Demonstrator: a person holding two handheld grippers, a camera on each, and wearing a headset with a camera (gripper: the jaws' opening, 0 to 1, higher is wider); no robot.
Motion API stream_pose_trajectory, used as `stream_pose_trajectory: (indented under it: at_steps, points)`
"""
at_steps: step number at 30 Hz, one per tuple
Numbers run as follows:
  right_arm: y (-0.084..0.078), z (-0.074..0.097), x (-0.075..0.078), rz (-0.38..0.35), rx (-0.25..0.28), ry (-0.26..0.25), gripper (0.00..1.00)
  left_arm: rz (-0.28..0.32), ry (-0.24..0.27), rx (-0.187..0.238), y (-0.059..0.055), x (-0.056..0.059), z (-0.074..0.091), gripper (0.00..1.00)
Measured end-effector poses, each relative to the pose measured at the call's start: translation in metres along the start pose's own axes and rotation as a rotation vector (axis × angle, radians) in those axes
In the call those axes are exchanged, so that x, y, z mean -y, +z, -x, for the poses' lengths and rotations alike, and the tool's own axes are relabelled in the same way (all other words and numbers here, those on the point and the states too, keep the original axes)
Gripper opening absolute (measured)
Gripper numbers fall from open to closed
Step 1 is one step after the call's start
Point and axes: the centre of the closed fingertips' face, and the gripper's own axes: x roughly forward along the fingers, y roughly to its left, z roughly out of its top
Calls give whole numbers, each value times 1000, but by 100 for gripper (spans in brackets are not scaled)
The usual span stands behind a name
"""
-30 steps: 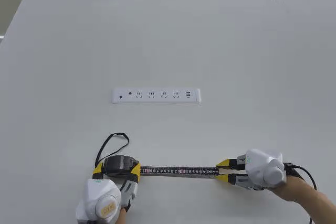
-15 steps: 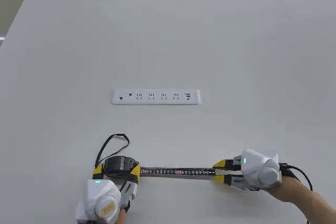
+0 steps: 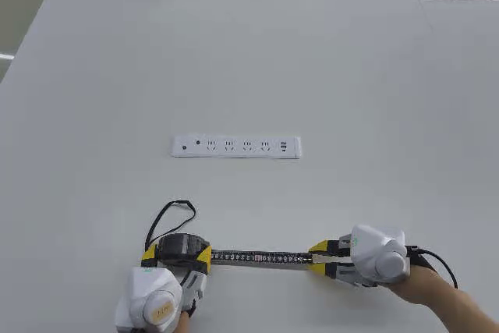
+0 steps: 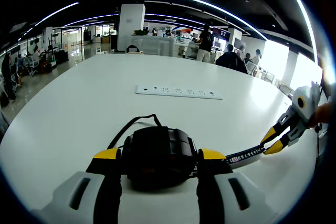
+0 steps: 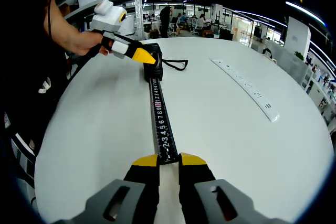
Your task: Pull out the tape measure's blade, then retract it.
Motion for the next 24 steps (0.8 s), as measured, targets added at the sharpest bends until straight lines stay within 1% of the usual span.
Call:
stream_pose_trajectory:
  at_steps: [6, 18, 24]
  points:
    - [4, -6, -2, 1, 4, -2, 11, 2, 0, -1, -1, 0, -1, 54]
    - [23, -21, -6, 2, 27, 5, 11, 11, -5, -5, 0, 2, 1, 53]
    - [28, -27, -5, 3, 30, 3, 11, 19, -7, -5, -1, 0, -1, 53]
